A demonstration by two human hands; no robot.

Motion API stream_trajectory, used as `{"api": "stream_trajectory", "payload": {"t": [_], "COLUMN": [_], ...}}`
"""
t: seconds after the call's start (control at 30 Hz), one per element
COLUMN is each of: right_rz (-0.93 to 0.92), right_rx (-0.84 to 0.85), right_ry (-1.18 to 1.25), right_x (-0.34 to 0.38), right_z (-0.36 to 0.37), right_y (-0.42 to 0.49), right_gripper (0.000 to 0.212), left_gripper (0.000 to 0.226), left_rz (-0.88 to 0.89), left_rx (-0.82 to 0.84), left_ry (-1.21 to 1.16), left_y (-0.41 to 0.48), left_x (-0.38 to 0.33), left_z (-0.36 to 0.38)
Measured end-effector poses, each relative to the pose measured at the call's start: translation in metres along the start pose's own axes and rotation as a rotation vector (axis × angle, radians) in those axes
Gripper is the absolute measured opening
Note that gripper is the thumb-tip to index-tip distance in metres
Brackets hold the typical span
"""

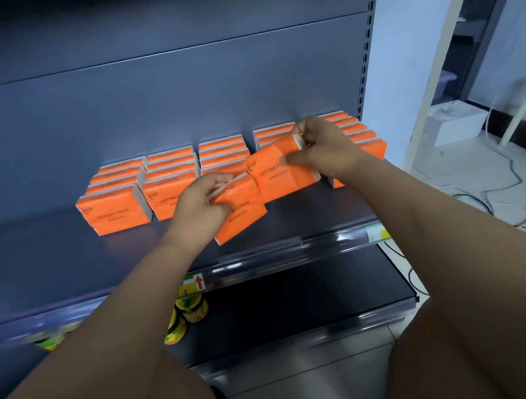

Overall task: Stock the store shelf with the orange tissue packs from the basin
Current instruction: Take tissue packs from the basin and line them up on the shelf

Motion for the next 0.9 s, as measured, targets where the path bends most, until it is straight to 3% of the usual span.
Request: {"api": "stream_trajectory", "payload": {"t": [0.33, 0.9], "right_rz": [-0.078, -0.293], "right_rx": [-0.010, -0.169], "right_ry": [-0.160, -0.869], "right_x": [-0.017, -0.031], "right_z": [-0.030, -0.012], "right_y": [0.005, 0.015], "right_gripper": [0.044, 0.044], "left_gripper": [0.048, 0.049], "left_rz": [0.053, 0.135], "left_rx": [-0.042, 0.062], "left_ry": [0.046, 0.278], "left_y": [0.010, 0.025], "left_x": [0.001, 0.024], "left_z": [0.001, 0.009]}}
Point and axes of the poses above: each hand's wrist, its own y-axis towards the middle knuckle, its own z-axis out of the palm, x = y × z, the point moved 4 cm from there along y, towards the middle knuckle, and after that the axes turned 8 degrees about z, right-handed, at the moved point
